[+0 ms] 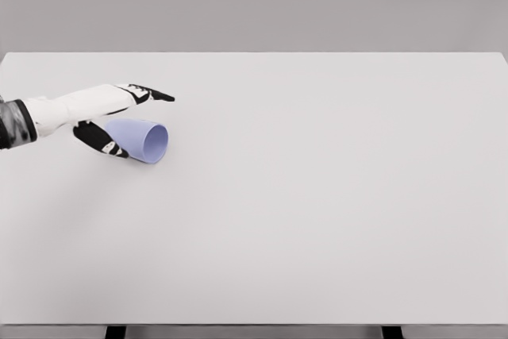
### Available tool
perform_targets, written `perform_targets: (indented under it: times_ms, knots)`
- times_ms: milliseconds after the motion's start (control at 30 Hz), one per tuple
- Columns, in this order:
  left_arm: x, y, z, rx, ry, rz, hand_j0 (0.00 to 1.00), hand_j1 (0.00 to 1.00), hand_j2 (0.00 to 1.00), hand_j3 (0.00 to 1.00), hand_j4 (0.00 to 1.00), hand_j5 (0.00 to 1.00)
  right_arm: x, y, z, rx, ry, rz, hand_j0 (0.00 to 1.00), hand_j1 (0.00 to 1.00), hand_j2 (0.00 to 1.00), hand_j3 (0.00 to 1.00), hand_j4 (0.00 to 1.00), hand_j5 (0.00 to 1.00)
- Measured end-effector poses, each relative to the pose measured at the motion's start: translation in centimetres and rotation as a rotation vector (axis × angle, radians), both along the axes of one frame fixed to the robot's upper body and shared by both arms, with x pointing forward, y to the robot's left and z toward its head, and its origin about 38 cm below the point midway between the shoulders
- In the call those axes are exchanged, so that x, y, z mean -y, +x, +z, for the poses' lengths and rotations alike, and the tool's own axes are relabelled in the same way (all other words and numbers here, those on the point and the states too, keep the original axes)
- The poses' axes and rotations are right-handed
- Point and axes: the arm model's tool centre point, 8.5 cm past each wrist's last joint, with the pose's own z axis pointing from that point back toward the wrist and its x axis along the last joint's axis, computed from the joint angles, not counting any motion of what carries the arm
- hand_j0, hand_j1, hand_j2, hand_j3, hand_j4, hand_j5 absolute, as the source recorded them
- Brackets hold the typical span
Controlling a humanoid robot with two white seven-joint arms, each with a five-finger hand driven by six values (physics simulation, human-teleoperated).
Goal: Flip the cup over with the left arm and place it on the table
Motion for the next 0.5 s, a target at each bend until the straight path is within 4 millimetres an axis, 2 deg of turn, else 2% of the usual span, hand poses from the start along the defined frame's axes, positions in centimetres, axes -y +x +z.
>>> perform_targets:
  times_ms: [500]
  knots:
    - [-0.3, 1.6, -2.9, -0.068, 0.004, 0.062, 1.0, 1.0, 1.0, 1.0, 1.0, 1.0, 0.0, 0.0, 0.0, 0.0, 0.0, 0.001, 1.0, 1.0, 1.0, 1.0, 1.0, 1.0]
